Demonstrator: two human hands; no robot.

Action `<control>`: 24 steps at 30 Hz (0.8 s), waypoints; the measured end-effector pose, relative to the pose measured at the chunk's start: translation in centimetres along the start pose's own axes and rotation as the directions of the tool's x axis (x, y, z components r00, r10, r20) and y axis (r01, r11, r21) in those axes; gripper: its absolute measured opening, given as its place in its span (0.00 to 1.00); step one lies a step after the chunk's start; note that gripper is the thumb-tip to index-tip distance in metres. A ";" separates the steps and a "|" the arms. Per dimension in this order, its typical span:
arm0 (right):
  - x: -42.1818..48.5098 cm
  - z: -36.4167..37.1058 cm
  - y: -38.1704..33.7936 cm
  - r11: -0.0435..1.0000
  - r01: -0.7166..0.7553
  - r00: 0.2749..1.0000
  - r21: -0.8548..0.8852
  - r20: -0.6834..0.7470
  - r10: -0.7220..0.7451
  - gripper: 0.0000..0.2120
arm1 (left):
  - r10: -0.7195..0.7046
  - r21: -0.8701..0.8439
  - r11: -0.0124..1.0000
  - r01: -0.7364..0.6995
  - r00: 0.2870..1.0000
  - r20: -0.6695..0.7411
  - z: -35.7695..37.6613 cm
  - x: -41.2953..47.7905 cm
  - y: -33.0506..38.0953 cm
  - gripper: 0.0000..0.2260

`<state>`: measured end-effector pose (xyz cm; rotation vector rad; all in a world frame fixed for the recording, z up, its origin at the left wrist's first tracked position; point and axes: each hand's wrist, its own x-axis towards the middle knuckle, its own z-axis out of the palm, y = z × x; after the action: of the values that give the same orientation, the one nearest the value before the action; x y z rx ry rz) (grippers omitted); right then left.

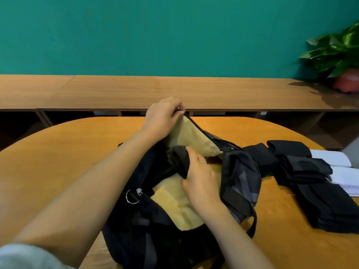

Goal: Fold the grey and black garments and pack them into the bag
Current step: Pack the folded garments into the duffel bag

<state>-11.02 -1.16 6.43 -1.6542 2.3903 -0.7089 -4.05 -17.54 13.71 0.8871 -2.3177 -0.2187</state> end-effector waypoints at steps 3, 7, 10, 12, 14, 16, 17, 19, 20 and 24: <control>3.4 2.3 -1.3 0.961 -0.063 0.998 -0.271 -0.046 0.052 0.41 | 0.034 -0.017 0.999 -0.035 0.999 -0.022 -0.1 -0.1 0.1 0.04; 3.8 4.9 -0.5 0.953 0.010 0.985 -0.302 0.169 0.043 0.46 | 0.042 0.003 0.999 -0.042 0.999 0.035 -0.6 -0.2 0.0 0.04; 1.4 4.3 0.7 0.958 0.130 0.985 -0.255 0.141 -0.096 0.46 | 0.047 0.014 0.999 -0.048 0.998 0.044 -1.0 -0.4 -0.3 0.04; 0.2 3.9 1.5 0.949 0.203 0.971 -0.243 0.172 -0.163 0.42 | 0.056 -0.003 0.998 -0.056 0.997 0.061 -1.0 -0.6 -0.3 0.04; -0.5 3.8 2.2 0.941 0.275 0.952 -0.198 0.191 -0.238 0.37 | 0.069 -0.031 0.997 -0.066 0.992 0.101 -0.8 -1.0 -0.2 0.04; -0.4 2.6 2.5 0.915 0.358 0.931 -0.186 -0.002 -0.365 0.33 | 0.076 -0.022 0.997 -0.074 0.984 0.161 -0.6 -1.5 -0.2 0.06; -0.2 1.6 2.7 0.909 0.372 0.905 -0.188 -0.144 -0.400 0.31 | 0.069 -0.010 0.998 -0.068 0.977 0.201 -0.5 -1.9 -0.1 0.07; 1.0 -0.5 3.7 0.920 0.315 0.865 -0.234 -0.328 -0.380 0.26 | 0.022 0.007 1.000 -0.025 0.952 0.307 0.0 -2.8 0.3 0.11; 1.9 -1.4 4.4 0.932 0.245 0.886 -0.269 -0.329 -0.327 0.25 | -0.006 0.039 0.999 -0.008 0.932 0.363 0.5 -3.3 0.6 0.15; 5.2 -2.1 7.4 0.962 0.083 0.982 -0.261 -0.140 -0.123 0.11 | -0.156 0.307 0.952 0.003 0.866 0.475 4.4 -6.0 2.2 0.39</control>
<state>-20.10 -3.24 5.62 -1.8998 2.6139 -0.5860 -4.56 -12.32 8.06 1.1915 -2.8476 -0.1444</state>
